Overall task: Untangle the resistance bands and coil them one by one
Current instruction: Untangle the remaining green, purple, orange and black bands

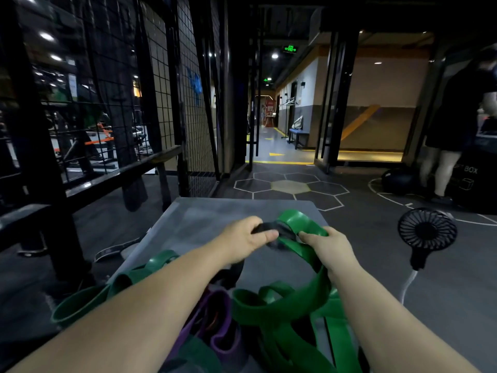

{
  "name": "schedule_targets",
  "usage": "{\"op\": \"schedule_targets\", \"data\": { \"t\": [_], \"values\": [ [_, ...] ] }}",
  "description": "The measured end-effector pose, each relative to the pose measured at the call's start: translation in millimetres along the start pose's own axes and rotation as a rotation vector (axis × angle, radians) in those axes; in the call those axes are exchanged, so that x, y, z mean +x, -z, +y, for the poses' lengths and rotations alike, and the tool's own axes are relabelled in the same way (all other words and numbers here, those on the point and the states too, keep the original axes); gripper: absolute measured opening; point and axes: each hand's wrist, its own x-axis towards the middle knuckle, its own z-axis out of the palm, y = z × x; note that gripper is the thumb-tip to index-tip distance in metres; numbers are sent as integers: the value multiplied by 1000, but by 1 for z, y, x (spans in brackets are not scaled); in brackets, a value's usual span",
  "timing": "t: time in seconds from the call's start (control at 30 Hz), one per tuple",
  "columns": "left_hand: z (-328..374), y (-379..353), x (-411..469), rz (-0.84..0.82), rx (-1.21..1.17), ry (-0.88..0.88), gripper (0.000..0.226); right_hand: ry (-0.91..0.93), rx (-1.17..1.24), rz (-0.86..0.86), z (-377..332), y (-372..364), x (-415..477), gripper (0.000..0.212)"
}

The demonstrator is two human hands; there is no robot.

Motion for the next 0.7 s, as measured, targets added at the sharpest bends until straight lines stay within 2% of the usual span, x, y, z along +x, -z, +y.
{"op": "schedule_targets", "data": {
  "t": [0.17,0.27,0.4,0.5,0.6,0.67,0.7],
  "values": [
    [3,14,-3,118,-447,-69,37,-104,108,-20,13,-7,0,29],
    [5,14,-11,49,-610,-173,30,-144,100,-96,12,-10,3,31],
    [15,18,-20,-61,-620,-288,27,-258,66,-177,19,-5,3,41],
    [13,23,-23,-25,-613,-247,21,-301,58,-159,25,0,2,38],
    [2,22,-28,56,-716,-178,19,-262,39,-140,24,2,0,33],
    [-2,19,-35,17,-727,-192,19,-225,26,-121,20,2,-2,30],
    [-3,19,-39,-13,-659,-204,21,-205,20,-126,19,3,-3,29]
  ]
}}
